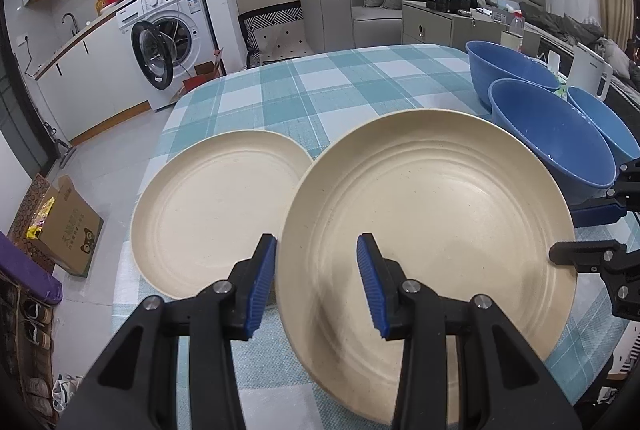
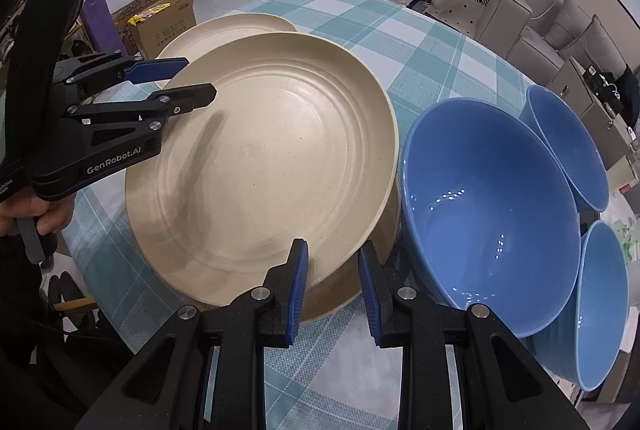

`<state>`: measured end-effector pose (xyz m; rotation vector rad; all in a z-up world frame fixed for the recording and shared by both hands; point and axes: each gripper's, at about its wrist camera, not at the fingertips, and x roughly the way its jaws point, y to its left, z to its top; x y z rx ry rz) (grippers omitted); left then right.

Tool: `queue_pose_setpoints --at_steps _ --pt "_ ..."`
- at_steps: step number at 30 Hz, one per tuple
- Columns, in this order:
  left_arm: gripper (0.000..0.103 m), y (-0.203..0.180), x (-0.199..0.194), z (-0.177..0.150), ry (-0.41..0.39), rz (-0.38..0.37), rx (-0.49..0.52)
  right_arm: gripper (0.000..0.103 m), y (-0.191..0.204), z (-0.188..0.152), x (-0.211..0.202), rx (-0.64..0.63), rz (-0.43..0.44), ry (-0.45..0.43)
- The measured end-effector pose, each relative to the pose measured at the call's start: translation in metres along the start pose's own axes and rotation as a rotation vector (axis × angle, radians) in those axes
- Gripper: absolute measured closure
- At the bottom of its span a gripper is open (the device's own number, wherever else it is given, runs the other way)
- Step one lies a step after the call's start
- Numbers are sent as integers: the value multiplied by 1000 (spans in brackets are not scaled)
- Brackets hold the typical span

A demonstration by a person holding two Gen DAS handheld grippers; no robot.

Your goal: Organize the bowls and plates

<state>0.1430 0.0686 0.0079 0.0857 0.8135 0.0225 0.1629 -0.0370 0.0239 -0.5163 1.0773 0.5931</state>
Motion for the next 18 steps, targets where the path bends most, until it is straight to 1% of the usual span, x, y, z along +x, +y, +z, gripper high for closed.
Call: queue_pose_setpoints --at_steps 18 --pt "63 -13 7 3 3 11 33 77 -2 -9 8 13 -36 15"
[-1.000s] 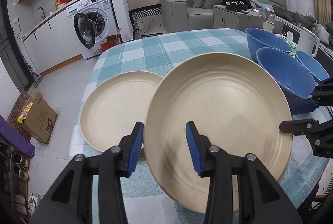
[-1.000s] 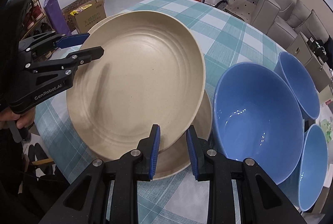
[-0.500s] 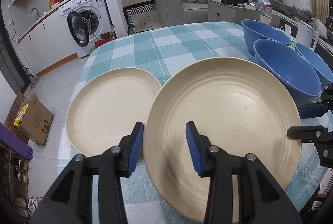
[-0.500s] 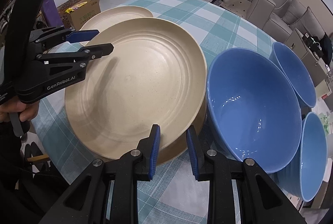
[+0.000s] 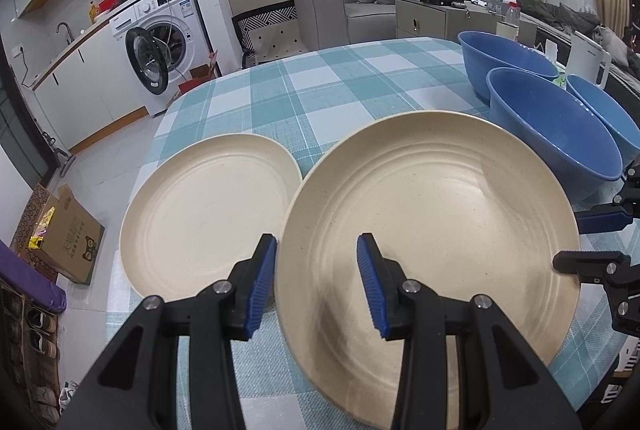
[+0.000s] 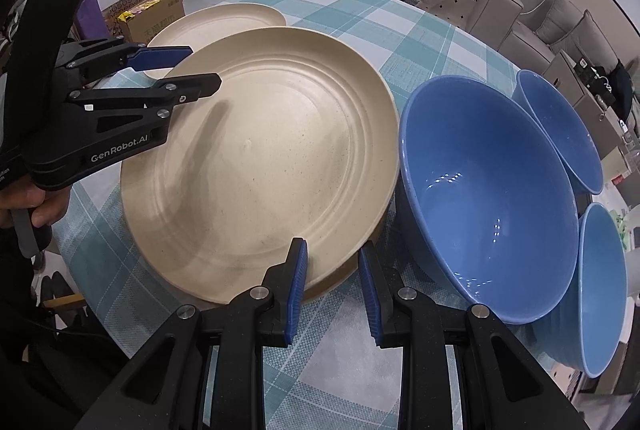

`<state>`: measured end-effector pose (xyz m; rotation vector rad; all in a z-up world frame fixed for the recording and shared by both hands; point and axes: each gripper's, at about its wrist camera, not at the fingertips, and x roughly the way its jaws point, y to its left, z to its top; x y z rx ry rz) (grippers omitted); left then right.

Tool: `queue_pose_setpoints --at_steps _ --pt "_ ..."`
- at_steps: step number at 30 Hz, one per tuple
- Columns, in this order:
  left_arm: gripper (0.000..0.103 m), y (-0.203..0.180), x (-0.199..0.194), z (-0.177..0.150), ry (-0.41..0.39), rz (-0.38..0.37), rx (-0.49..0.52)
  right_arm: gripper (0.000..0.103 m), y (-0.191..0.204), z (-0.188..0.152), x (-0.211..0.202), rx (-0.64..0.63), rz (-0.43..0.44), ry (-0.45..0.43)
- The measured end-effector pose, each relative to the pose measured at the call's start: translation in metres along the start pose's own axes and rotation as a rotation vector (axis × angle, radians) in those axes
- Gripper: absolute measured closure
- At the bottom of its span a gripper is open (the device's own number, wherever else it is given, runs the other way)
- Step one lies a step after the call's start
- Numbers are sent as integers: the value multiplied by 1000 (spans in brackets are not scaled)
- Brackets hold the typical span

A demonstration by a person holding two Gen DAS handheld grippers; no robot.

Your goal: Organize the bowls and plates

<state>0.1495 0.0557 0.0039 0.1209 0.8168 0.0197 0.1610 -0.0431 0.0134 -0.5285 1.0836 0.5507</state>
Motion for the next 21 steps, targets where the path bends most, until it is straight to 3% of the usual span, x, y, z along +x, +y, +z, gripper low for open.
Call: queue_pose_setpoints --at_steps 21 --pt "63 -12 16 1 15 -2 23 75 -5 -10 4 28 18 32"
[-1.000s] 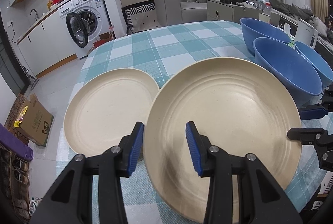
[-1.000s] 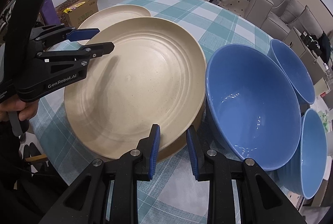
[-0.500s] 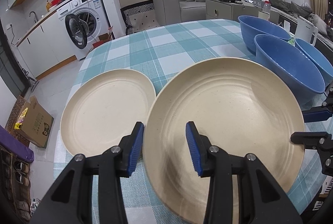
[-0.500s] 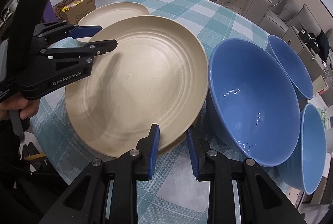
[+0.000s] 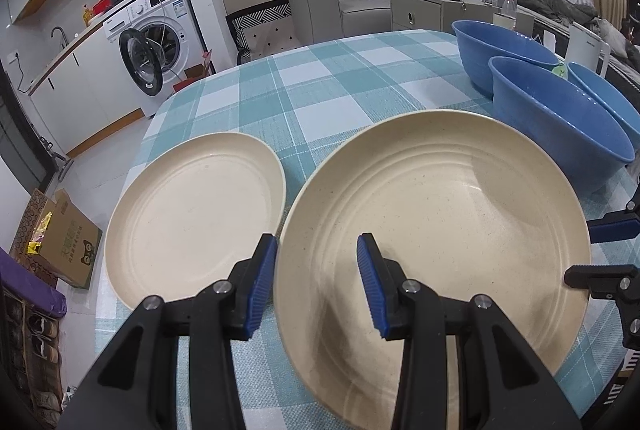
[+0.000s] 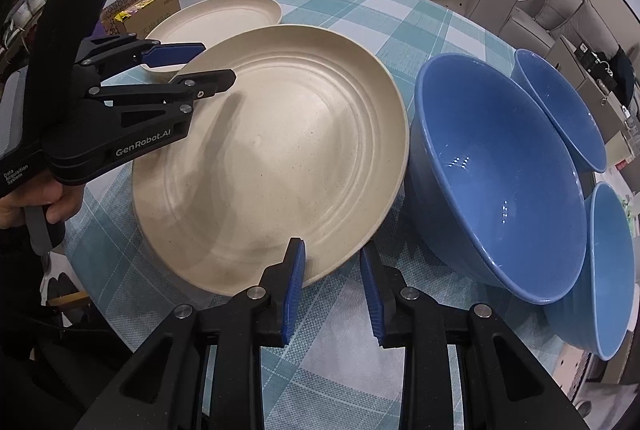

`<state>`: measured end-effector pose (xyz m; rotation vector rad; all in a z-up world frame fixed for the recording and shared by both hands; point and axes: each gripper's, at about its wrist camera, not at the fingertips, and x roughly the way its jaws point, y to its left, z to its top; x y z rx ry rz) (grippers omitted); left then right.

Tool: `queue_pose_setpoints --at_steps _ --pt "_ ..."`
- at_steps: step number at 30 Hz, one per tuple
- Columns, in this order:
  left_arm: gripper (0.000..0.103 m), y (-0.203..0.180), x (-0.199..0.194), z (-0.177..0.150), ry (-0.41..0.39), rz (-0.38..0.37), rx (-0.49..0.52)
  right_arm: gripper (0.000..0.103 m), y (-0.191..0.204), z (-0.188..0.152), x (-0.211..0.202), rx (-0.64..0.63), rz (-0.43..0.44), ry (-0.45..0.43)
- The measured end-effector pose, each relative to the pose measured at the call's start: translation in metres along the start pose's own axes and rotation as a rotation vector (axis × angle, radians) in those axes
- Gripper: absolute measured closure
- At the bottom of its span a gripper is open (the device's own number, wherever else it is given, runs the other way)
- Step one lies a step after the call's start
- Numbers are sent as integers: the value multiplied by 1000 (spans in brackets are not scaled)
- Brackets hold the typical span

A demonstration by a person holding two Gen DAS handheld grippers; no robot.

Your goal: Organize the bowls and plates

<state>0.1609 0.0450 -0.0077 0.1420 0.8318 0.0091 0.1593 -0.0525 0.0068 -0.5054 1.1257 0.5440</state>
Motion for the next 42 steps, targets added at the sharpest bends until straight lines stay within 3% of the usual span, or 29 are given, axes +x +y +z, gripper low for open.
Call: queue_pose_setpoints --at_steps 17,22,24,26,30,32,34,38,42 --pt "60 -1 6 -7 30 -4 7 70 -1 6 19 -14 6 55" --pt "58 1 1 -9 21 -26 -12 64 -1 5 20 -21 9 41" --pt "51 3 -4 -9 9 -41 -18 53 -2 4 17 -18 16 23" --pt "41 4 -13 -8 -15 -41 -21 48 -4 3 12 -11 21 2" --pt "36 9 -29 -6 -52 -46 -30 26 -6 1 1 7 51 -42" --pt "18 13 -37 -5 -72 -43 -39 23 -6 1 -4 15 64 -54" --pt "11 16 -46 -4 -102 -33 -40 20 -6 1 -10 23 88 -84" --pt "2 25 -65 0 -147 -20 -46 16 -6 4 -25 44 128 -156" --pt "1 35 -80 3 -180 -8 -59 9 -5 10 -38 57 119 -213"
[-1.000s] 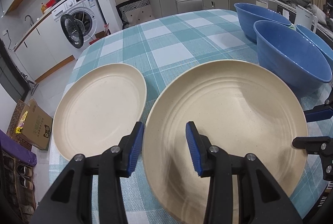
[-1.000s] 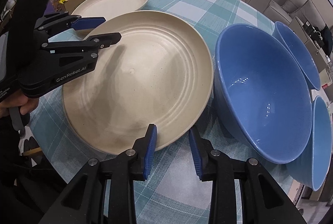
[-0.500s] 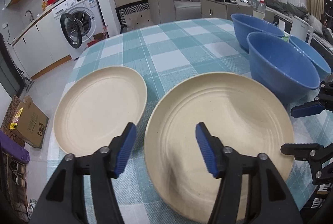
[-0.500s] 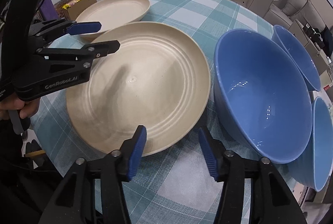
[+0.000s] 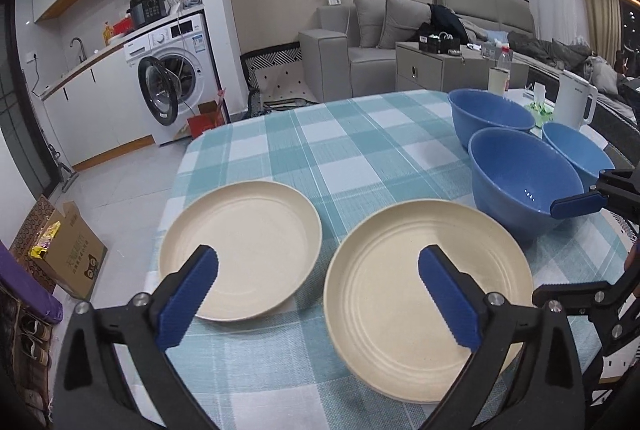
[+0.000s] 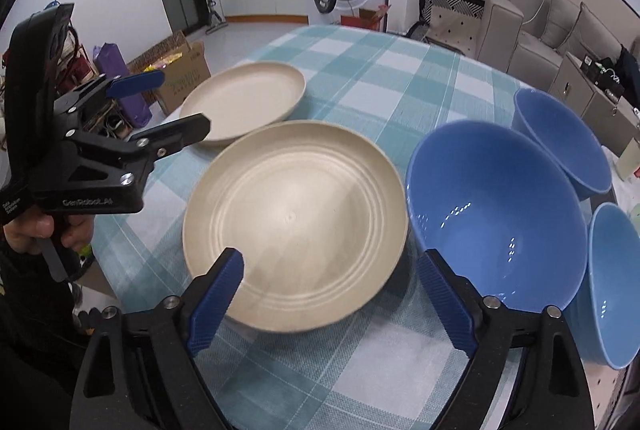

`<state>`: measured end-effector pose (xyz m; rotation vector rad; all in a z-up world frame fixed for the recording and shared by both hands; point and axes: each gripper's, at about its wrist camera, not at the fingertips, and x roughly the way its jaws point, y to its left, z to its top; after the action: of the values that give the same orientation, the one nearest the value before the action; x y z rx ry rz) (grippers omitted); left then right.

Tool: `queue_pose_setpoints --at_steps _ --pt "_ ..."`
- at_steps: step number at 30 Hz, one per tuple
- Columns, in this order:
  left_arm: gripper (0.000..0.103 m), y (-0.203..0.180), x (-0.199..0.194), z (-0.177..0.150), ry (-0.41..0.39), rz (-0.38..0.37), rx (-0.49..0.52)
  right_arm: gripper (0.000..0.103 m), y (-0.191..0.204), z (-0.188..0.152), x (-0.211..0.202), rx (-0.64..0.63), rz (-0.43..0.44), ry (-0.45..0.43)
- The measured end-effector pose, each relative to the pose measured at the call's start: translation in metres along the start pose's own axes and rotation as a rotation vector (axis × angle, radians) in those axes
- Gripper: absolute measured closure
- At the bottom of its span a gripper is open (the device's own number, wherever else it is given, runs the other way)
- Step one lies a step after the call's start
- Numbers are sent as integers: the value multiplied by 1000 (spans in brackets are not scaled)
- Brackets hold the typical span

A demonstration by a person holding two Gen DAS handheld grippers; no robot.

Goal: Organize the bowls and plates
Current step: 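Open the right gripper to release the large cream plate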

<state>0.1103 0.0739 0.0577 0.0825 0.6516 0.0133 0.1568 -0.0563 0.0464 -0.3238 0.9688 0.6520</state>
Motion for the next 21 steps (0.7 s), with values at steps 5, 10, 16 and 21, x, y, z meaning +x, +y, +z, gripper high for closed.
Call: queue_pose_setpoints --at_steps 5,10,16,21 --pt "1 12 -10 3 -24 5 -38 2 -4 10 -16 14 -21 -85" --pt "1 22 -17 7 -51 24 -75 1 -7 20 -33 17 -23 -155" --pt "0 36 -20 9 -60 51 -125 1 -5 33 -41 28 2 -179" --pt "0 48 -22 10 -92 72 -147 1 0 45 -40 22 9 -191"
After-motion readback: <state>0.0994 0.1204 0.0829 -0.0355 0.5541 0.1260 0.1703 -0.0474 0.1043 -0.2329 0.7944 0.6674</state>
